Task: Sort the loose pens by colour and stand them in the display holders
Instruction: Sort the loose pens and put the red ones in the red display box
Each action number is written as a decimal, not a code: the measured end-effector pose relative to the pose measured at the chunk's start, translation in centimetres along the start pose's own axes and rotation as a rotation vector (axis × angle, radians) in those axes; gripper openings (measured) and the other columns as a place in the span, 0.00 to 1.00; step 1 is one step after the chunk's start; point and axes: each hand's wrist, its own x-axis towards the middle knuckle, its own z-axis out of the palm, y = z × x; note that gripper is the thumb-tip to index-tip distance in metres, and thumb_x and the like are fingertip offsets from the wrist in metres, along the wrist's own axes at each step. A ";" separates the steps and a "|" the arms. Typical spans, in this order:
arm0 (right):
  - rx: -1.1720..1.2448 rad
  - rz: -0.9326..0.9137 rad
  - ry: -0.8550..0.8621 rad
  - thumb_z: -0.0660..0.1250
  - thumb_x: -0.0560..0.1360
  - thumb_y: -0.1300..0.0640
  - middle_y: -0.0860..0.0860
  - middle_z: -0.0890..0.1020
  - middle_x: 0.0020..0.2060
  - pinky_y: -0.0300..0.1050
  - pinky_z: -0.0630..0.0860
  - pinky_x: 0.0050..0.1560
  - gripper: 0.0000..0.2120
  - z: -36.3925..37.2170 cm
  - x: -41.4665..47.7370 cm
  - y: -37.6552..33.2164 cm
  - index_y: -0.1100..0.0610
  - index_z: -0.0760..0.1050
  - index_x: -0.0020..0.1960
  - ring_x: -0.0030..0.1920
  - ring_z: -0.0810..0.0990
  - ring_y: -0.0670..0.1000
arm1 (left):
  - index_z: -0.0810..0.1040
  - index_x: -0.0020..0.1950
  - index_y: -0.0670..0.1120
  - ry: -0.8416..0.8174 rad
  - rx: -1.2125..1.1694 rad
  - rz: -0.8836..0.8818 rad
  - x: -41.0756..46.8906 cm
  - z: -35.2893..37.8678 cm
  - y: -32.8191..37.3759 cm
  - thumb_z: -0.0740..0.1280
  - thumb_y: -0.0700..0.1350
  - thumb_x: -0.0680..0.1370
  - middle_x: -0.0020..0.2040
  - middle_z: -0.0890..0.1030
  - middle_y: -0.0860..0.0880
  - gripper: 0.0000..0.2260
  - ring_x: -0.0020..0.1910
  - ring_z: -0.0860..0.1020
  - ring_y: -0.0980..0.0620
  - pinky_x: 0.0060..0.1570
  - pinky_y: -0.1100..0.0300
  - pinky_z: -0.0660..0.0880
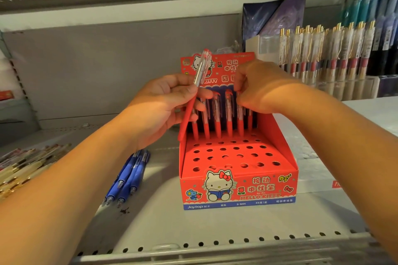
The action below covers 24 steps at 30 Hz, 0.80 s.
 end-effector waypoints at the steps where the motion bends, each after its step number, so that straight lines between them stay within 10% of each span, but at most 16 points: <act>1: -0.007 -0.001 -0.004 0.66 0.73 0.66 0.55 0.81 0.50 0.47 0.78 0.54 0.10 -0.1 0.0 0.0 0.57 0.80 0.52 0.51 0.80 0.56 | 0.76 0.57 0.41 0.012 -0.003 0.001 0.0 0.0 0.0 0.66 0.42 0.75 0.48 0.85 0.46 0.12 0.38 0.81 0.52 0.37 0.59 0.79; 6: 0.083 -0.049 0.078 0.67 0.73 0.61 0.51 0.82 0.48 0.46 0.78 0.53 0.08 0.0 0.6 0.0 0.53 0.80 0.51 0.49 0.80 0.53 | 0.79 0.53 0.43 0.065 -0.014 0.003 0.1 -0.1 0.0 0.69 0.43 0.70 0.41 0.81 0.46 0.13 0.37 0.80 0.50 0.40 0.58 0.80; 13: 1.049 -0.221 0.179 0.73 0.72 0.63 0.55 0.85 0.39 0.51 0.83 0.48 0.06 -0.3 0.1 -1.3 0.55 0.78 0.46 0.40 0.85 0.53 | 0.79 0.50 0.43 0.018 0.009 0.041 -0.1 0.2 0.0 0.70 0.42 0.68 0.40 0.83 0.48 0.11 0.37 0.81 0.52 0.39 0.59 0.80; 24: 0.993 -0.143 0.234 0.69 0.74 0.68 0.51 0.81 0.37 0.48 0.83 0.32 0.10 -0.9 0.3 -1.0 0.54 0.76 0.45 0.34 0.85 0.51 | 0.78 0.53 0.50 0.169 0.227 0.134 0.4 -0.1 0.1 0.70 0.45 0.70 0.45 0.82 0.54 0.12 0.44 0.79 0.59 0.42 0.66 0.75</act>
